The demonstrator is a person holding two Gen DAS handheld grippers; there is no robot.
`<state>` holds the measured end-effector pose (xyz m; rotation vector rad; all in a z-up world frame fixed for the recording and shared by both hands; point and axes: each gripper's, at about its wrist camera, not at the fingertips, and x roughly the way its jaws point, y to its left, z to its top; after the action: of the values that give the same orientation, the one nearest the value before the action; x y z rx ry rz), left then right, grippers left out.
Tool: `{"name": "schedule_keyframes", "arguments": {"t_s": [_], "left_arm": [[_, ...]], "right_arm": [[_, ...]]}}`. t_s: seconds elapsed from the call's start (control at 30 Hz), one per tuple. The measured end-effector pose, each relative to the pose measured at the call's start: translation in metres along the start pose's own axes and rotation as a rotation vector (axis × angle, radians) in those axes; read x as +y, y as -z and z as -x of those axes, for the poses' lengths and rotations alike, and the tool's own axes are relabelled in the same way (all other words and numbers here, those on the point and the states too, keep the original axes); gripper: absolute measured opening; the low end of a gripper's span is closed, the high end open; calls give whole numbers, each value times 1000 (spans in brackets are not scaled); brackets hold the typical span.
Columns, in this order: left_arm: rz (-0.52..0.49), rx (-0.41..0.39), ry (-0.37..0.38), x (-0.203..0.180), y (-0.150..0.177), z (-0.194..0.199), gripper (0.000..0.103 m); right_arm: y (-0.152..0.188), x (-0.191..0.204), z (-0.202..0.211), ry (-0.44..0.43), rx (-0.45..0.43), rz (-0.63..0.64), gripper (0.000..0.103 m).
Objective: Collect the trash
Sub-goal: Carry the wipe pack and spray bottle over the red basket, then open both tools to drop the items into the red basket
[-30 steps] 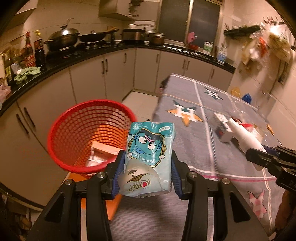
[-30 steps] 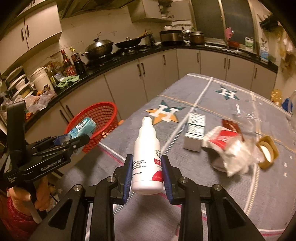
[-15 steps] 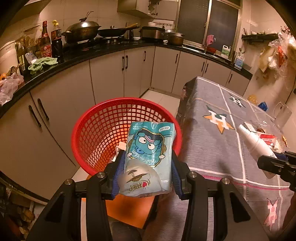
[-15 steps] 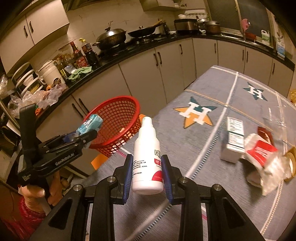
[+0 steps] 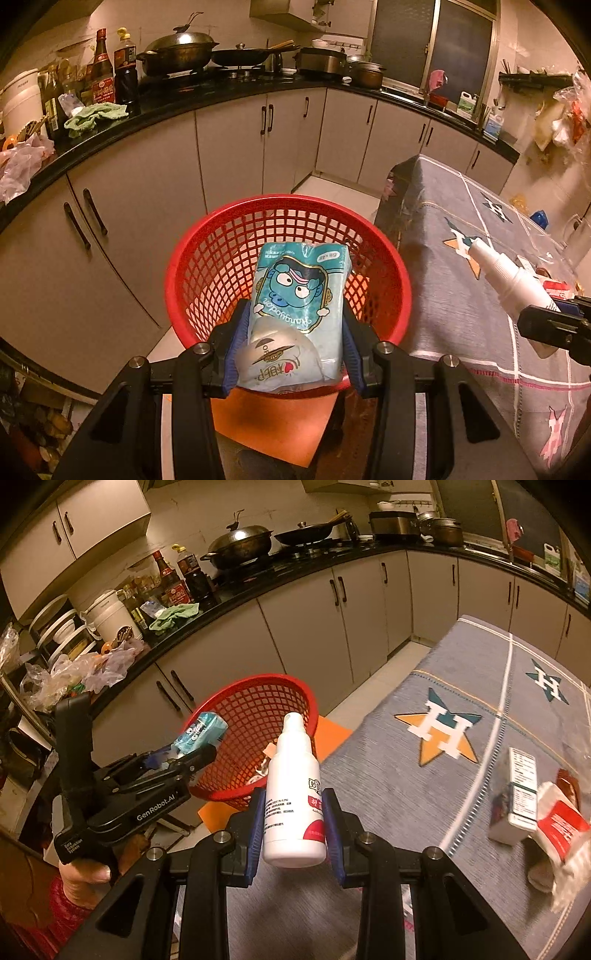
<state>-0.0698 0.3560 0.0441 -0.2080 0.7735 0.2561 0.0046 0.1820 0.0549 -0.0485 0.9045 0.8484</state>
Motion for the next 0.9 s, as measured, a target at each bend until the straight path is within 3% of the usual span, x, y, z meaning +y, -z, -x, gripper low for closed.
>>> {"name": "schedule_keyframes", "arguments": {"t_s": [0.9], "left_arm": [[27, 60, -33, 28, -15, -43, 45]], "right_arm": [[-65, 17, -94, -103, 67, -112, 33]]}}
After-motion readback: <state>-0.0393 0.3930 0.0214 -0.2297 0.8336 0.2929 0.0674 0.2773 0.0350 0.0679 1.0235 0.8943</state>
